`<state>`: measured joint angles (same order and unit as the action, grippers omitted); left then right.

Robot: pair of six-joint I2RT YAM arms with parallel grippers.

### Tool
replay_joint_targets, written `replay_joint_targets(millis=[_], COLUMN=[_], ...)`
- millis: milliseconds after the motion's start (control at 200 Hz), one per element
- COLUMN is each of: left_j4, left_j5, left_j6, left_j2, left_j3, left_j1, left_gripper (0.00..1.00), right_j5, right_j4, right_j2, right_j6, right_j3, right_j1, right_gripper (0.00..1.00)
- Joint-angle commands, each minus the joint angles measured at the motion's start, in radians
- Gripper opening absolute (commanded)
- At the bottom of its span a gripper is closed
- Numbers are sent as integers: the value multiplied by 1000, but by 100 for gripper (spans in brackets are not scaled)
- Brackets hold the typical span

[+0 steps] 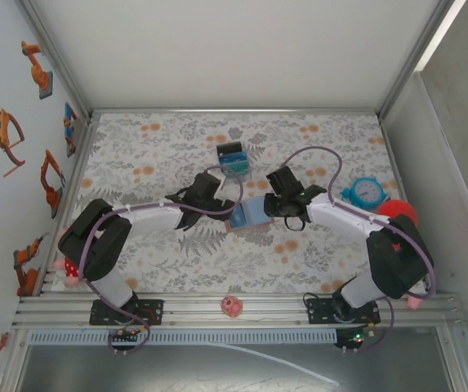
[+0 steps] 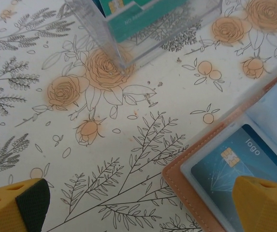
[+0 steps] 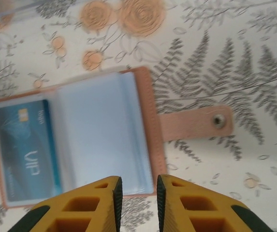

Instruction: Take the credit cards out of the card holder

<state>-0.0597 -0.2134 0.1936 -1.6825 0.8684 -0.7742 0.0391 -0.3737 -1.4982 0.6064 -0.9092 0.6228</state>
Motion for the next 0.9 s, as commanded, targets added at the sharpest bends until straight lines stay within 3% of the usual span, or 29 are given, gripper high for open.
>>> replay_joint_targets(millis=[0, 316, 896], left_j4=[-16, 37, 63], left_j5=[-10, -60, -105], left_j6=[1, -8, -46], left_j2=[-20, -45, -83], left_j3=[25, 6, -7], left_j1=[-10, -31, -48], left_gripper=[97, 97, 97], right_j5=[-119, -289, -436], right_j4=[42, 150, 239], right_j2=[-24, -138, -260], right_j6=[25, 41, 61], right_j3=[-25, -48, -74], right_j1=[-3, -3, -29], right_gripper=[25, 23, 19])
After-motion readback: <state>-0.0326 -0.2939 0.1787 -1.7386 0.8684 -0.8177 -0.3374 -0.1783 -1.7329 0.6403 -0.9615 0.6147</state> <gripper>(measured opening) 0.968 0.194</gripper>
